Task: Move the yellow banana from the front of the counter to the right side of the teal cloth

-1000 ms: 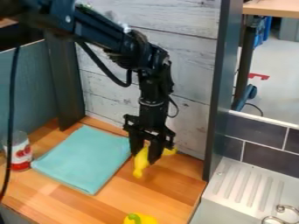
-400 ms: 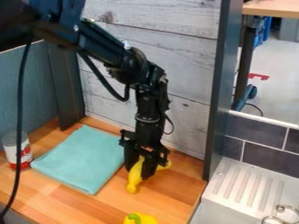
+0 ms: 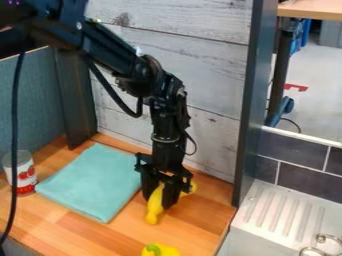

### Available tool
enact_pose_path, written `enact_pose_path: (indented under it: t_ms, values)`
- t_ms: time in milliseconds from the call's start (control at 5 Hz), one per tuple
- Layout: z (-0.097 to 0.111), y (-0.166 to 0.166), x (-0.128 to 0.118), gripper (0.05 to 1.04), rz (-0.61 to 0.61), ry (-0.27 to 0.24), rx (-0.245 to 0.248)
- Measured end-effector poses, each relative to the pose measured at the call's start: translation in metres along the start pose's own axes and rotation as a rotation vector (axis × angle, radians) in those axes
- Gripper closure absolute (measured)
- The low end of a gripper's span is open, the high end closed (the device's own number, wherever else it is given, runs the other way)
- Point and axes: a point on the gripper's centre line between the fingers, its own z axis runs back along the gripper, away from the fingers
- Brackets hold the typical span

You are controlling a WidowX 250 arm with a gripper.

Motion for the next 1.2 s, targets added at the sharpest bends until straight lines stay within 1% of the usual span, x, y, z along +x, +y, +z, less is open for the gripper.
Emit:
enact_pose_path:
  t_ms: [200, 400, 600, 800, 1000, 1200]
  values:
    - [0.027, 0.010, -0.001, 0.155, 0.021, -0.056, 0.017]
    - [0.051, 0.025, -0.004, 0.073, 0.062, -0.111, 0.039]
    - [0.061, 0.022, -0.010, 0.079, 0.031, -0.135, 0.015]
    - [0.092, 0.023, -0.043, 0.080, -0.118, -0.188, -0.059]
    - [0.116, 0.019, -0.087, 0.081, -0.250, -0.202, -0.022]
    - [0.119, 0.034, -0.110, 0.081, -0.335, -0.215, -0.013]
